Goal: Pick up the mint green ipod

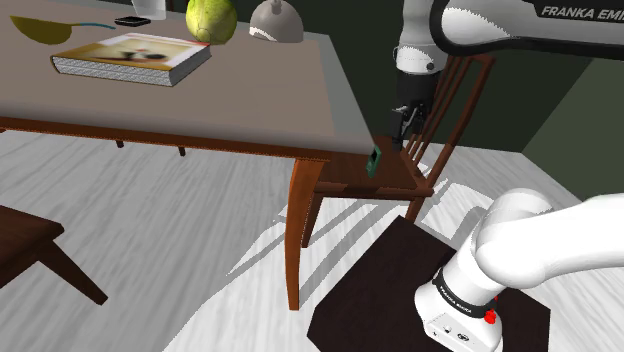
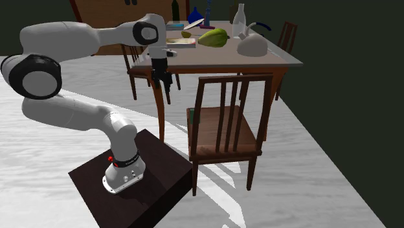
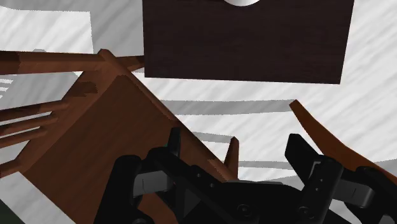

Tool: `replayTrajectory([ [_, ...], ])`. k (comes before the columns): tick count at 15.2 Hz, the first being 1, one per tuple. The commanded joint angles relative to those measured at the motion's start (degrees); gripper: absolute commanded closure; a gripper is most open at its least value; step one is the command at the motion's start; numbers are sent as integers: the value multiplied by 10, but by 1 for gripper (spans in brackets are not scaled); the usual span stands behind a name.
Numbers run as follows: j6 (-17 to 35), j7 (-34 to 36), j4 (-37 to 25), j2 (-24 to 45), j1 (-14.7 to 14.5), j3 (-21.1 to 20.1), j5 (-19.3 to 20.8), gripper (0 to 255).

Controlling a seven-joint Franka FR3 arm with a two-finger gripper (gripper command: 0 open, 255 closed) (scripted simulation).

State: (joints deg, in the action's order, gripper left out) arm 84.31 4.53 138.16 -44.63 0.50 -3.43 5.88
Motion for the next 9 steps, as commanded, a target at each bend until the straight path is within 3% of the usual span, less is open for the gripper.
replayTrajectory([
  [1, 0, 0, 0, 0, 0, 0, 0, 0],
  [9, 134, -201, 33, 75, -9, 121, 65, 0],
])
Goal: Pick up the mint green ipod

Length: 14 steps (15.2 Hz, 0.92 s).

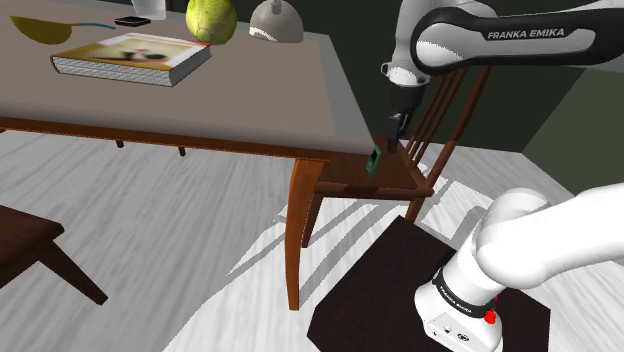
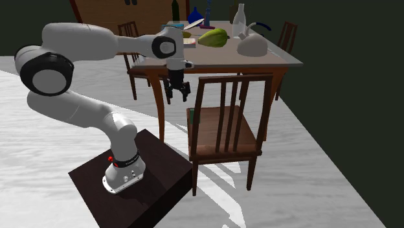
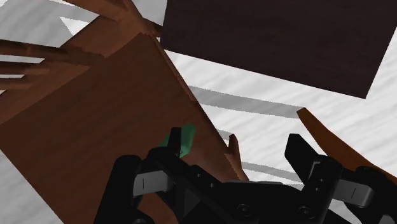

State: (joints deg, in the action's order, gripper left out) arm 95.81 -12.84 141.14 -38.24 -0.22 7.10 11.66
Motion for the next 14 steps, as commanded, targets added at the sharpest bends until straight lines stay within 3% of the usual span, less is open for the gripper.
replayTrajectory([
  [1, 36, -53, 3, 26, -3, 29, 12, 0],
  [7, 138, -204, -24, 139, -21, 110, 20, 0],
  [14, 191, -207, 8, 161, -20, 119, 22, 0],
])
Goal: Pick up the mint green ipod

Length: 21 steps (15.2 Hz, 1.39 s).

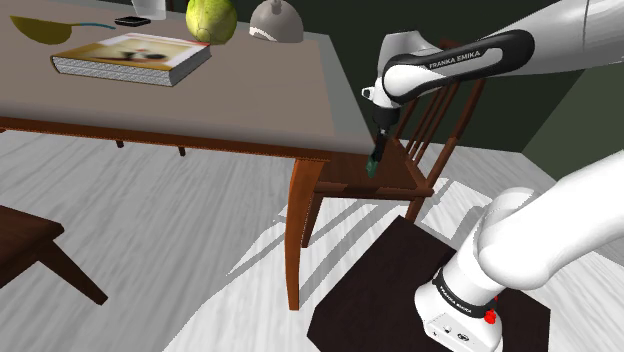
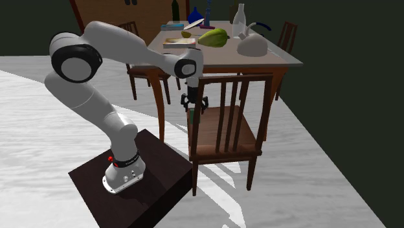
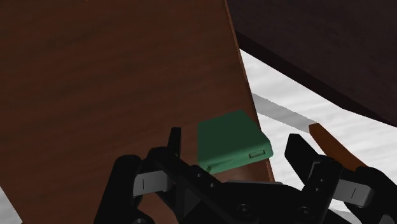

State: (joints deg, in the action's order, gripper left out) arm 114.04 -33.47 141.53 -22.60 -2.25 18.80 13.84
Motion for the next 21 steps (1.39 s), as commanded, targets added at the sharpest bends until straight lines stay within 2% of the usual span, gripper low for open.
replayTrajectory([
  [1, 22, 0, 12, 10, 0, 3, 1, 0],
  [3, 22, 0, 12, 10, 0, 3, 1, 0],
  [4, 22, 1, 12, 10, 0, 3, 1, 255],
  [13, 22, 0, 12, 10, 0, 3, 1, 255],
  [21, -45, -3, -31, -14, -1, -6, -3, 255],
])
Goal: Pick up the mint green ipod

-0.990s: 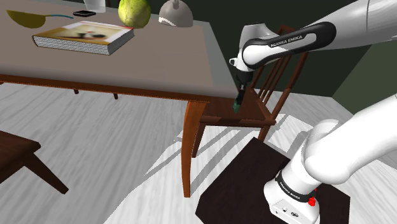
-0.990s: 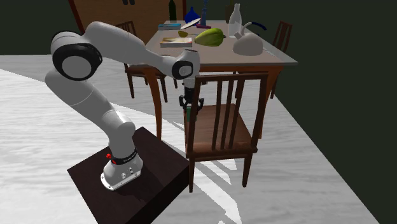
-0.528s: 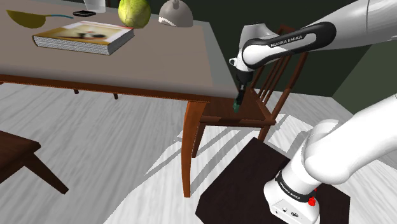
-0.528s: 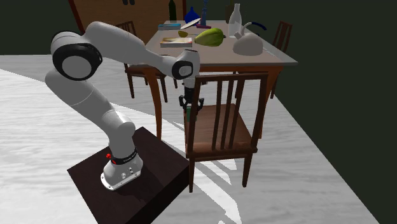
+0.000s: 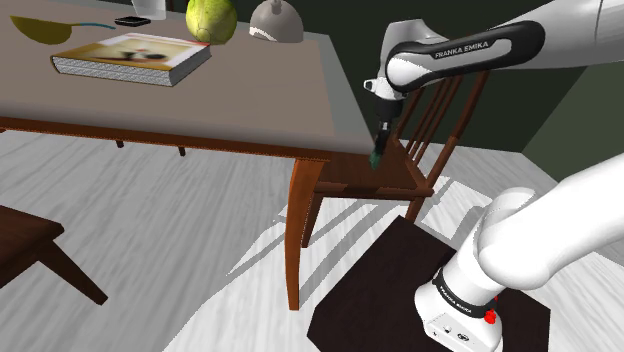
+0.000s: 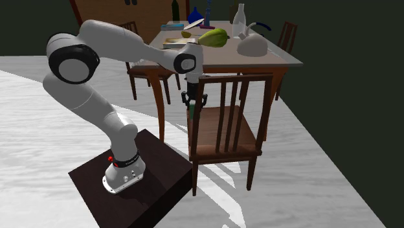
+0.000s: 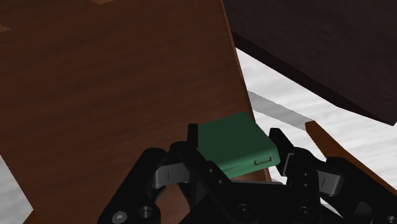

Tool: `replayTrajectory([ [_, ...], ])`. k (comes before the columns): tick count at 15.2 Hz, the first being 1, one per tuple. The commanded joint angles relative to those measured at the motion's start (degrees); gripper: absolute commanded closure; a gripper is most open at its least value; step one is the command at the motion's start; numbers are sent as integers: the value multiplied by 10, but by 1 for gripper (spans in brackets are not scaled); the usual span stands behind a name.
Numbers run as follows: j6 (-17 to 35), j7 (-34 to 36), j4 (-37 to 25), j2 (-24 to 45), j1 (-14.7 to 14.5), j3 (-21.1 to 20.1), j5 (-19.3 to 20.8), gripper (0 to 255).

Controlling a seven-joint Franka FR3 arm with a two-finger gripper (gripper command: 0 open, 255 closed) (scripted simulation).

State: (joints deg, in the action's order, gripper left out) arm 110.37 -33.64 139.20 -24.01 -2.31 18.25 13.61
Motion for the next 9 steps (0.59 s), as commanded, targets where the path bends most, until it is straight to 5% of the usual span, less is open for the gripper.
replayTrajectory([
  [1, -17, -2, -14, -3, 0, -1, -1, 255],
  [9, -66, -6, -53, -14, -2, -8, -5, 255],
])
